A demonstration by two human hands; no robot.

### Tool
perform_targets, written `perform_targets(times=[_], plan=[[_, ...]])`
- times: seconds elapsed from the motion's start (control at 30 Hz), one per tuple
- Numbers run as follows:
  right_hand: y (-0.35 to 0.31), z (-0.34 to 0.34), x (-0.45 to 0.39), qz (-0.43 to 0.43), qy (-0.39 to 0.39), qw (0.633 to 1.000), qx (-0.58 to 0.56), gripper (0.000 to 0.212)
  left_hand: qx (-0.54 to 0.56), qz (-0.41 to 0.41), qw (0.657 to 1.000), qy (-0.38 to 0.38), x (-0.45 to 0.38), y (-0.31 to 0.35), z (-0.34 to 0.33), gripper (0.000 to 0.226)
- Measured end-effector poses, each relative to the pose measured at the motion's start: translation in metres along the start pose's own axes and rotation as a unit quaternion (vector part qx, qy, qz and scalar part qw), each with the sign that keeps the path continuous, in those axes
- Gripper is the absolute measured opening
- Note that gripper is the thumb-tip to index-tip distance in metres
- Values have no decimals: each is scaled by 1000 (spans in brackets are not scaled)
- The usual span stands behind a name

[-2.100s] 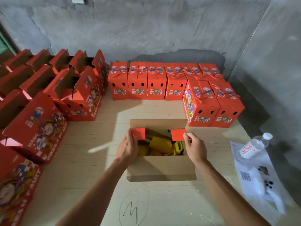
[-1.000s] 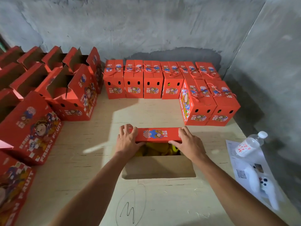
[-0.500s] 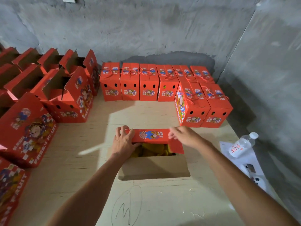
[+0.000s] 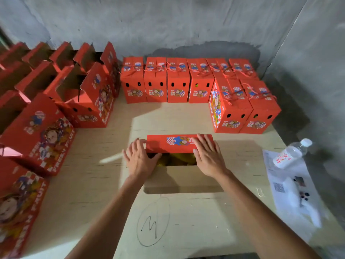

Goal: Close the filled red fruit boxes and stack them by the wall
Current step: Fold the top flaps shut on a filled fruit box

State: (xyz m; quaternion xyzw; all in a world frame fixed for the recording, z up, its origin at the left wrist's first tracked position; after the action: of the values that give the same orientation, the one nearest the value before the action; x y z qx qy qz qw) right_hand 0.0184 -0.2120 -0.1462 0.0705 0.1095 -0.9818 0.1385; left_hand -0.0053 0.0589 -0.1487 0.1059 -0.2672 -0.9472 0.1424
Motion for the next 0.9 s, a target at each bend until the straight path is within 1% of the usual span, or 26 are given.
perform_targets(times=[0.03,0.07,0.1,0.13,0.17,0.2,0.23,0.3,0.33,0.37,0.4,0.47,0.5,0.57,0.7,0.9], plan=[[0,-1,-1,2,6,1000,-4,51,36,82,996,5,6,-9,0,87],[1,-3,-1,2,9,1000,-7,51,83,170,982,-1,11,-18,1,97],[2,-4,-1,2,9,1000,-11,51,137,238,962,-13,14,-25,2,104],[2,-5,-1,2,9,1000,-16,51,201,266,943,-23,17,-31,3,105],[3,-5,-1,3,9,1000,-20,51,261,254,931,-14,20,-34,3,96],[3,-6,-1,4,9,1000,-24,51,301,224,927,15,23,-34,6,79],[3,-6,0,5,7,1000,-28,51,312,179,931,58,27,-30,12,60],[3,-6,1,6,11,999,-33,51,263,43,956,125,28,-21,22,31],[4,-6,1,6,17,999,-35,51,232,-34,964,127,26,-15,25,23],[4,-6,1,6,19,999,-37,51,210,-106,967,103,24,-9,25,22],[5,-7,1,7,19,999,-40,51,194,-169,964,62,25,-4,23,25],[5,-7,1,8,17,999,-45,50,138,-251,958,-1,32,0,12,35],[4,-7,1,9,16,999,-45,50,121,-269,955,-16,37,-1,6,38],[4,-8,1,12,18,998,-59,48,134,-280,950,-24,42,-7,-1,36],[12,-4,1,5,13,989,-149,43,116,-281,953,-23,37,-12,-6,39],[19,-6,19,56,41,990,-122,48,107,-267,958,-10,41,-15,-10,38]])
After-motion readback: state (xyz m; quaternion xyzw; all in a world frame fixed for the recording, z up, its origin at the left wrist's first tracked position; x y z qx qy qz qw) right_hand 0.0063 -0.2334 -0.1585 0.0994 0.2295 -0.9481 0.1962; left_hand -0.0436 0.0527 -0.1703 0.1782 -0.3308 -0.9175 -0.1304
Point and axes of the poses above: each hand's wrist, its own x-axis away from the middle knuckle, its own z-axis out of the back of the hand, y = z × x, the point moved 1 cm from there along -x, towards the middle knuckle
